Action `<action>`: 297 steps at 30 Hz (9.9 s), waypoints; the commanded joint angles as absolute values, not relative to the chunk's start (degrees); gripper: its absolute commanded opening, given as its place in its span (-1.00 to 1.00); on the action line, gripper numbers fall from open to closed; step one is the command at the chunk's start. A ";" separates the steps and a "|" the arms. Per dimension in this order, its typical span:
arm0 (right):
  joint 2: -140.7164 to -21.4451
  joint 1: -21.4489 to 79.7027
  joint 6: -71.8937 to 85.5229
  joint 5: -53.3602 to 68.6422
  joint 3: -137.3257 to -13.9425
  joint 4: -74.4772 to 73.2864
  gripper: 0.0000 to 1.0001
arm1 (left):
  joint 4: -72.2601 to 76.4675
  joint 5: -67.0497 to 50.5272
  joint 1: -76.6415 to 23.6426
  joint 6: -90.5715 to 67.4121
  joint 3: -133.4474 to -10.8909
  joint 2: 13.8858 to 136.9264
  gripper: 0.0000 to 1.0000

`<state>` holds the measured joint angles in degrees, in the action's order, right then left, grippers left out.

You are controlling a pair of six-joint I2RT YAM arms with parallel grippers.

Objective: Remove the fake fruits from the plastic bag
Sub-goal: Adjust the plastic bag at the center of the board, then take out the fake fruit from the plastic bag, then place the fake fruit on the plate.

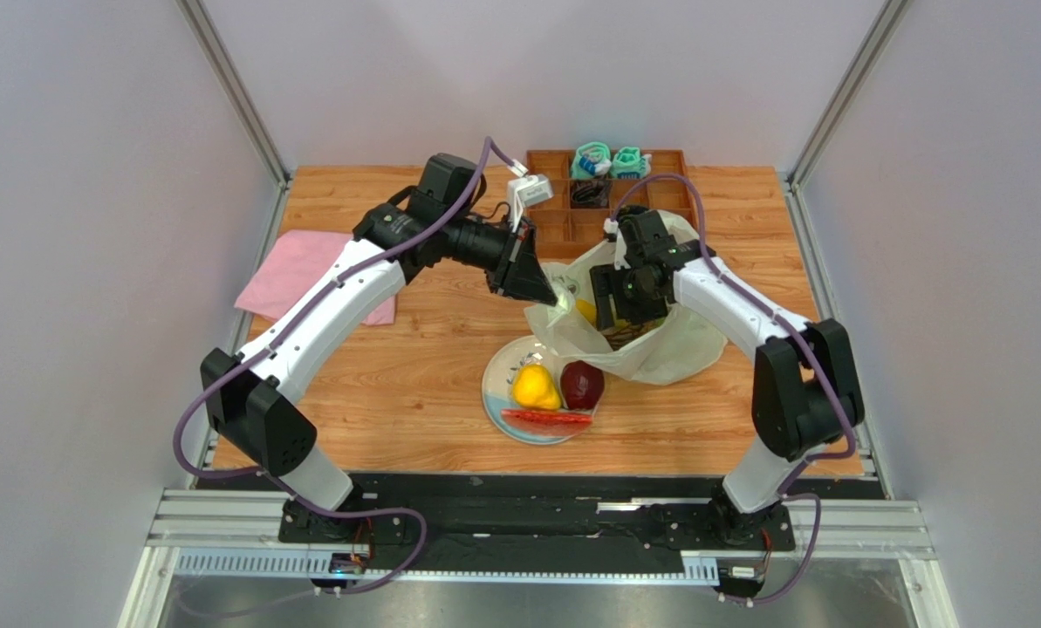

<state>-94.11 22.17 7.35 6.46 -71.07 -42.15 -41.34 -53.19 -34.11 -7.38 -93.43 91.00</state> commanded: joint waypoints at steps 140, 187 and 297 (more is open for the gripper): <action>-65.68 7.45 17.50 17.74 -52.57 -34.80 0.36 | -46.41 -45.62 -44.56 0.18 -94.56 93.42 -1.00; -73.03 11.69 28.04 1.15 -43.23 -18.98 0.70 | -42.28 -50.27 -44.74 -6.07 -100.02 98.61 -1.00; -102.12 37.79 -29.88 22.23 -75.67 -35.15 -0.49 | 11.78 -75.67 -21.18 -54.67 -93.34 108.28 -1.00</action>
